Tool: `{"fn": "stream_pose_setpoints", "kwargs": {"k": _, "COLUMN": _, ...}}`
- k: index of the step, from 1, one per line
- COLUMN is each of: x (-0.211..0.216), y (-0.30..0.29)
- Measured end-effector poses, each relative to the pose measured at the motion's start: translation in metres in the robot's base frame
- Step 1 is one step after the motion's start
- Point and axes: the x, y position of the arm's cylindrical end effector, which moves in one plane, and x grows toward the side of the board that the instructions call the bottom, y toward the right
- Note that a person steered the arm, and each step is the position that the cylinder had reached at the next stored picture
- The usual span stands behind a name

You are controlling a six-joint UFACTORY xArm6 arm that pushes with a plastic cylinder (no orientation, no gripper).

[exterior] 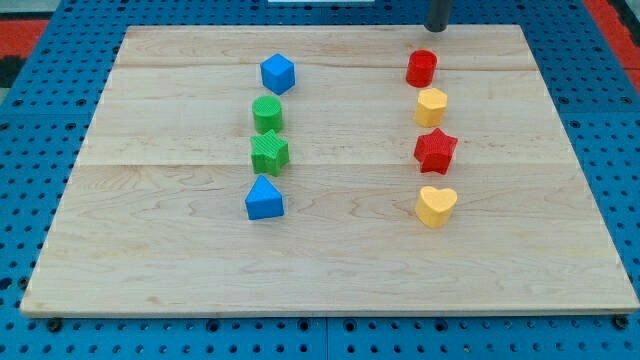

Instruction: Push the red circle and yellow hexagon along with red star closer to the yellow heart

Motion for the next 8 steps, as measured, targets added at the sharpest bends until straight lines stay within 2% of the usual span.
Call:
{"fn": "stream_pose_setpoints", "kwargs": {"k": 3, "x": 0.007, "y": -0.011}}
{"fn": "stream_pose_setpoints", "kwargs": {"k": 4, "x": 0.03, "y": -0.025}}
{"fn": "stream_pose_setpoints", "kwargs": {"k": 7, "x": 0.167, "y": -0.032}}
{"fn": "stream_pose_setpoints", "kwargs": {"k": 8, "x": 0.168, "y": -0.032}}
